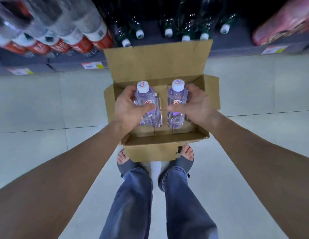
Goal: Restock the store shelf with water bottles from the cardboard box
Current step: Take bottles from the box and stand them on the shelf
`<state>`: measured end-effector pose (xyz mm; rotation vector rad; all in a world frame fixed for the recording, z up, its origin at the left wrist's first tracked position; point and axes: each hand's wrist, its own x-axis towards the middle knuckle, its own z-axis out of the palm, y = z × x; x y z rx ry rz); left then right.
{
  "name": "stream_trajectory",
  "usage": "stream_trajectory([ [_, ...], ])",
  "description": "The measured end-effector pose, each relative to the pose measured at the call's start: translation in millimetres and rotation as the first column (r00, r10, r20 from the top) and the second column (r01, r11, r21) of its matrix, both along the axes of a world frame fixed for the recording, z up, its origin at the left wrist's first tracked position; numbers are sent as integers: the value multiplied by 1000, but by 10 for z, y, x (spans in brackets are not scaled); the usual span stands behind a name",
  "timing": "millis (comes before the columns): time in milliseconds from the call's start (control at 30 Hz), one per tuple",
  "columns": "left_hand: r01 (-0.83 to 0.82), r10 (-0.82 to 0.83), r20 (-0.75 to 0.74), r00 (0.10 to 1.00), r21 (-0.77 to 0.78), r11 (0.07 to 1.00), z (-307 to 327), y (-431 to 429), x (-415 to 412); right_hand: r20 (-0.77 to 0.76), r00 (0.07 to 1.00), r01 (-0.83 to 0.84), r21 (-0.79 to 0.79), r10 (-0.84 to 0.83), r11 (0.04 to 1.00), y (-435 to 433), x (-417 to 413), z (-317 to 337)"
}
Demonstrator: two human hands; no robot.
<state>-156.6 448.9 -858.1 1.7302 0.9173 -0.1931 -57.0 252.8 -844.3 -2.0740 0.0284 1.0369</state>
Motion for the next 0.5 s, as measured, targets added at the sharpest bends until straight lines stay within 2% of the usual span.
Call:
stream_trajectory([
  [200,25,-12,154,988,-81,996,1642,471,90,106,994,-4,81,-5,997,384,22,1618],
  [500,43,-65,378,924,66,997,4100,925,8,322,945,-5,184,-56,983,805,-168,4086],
])
